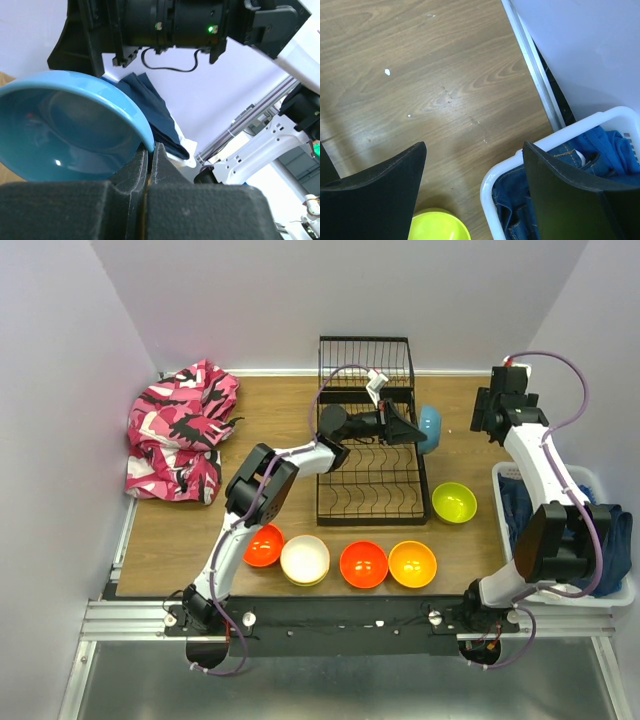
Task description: Load the bowls into the dish rack
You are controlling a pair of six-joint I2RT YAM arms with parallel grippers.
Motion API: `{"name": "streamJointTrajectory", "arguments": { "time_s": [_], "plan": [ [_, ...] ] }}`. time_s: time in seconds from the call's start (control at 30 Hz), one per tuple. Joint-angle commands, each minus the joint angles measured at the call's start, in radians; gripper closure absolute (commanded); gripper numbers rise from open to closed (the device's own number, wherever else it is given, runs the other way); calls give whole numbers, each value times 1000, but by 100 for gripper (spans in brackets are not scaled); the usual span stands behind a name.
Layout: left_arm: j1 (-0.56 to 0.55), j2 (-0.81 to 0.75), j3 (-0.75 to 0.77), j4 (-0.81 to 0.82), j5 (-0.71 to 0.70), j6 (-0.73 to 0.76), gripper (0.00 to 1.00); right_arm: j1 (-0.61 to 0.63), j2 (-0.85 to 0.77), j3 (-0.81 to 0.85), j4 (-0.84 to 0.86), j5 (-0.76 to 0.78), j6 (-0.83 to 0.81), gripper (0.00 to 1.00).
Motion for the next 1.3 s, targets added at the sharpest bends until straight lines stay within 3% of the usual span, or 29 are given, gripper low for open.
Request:
{"name": "streamJointTrajectory", "arguments": {
  "time_s": [0.0,0.33,0.73,1.27],
  "plan": [
    [8,37,-9,161,10,-46,100,-3,32,16,-23,-7,-9,14],
    [9,46,-92,186,-69,-52,100,-3,74,28,-26,-28,-11,15],
    [23,57,-173,103,-144,-12,100,-3,80,7,-24,-45,-11,15],
    [26,144,-103,-81,-109,106,100,-3,92,-4,-20,-70,-9,16]
  ]
}}
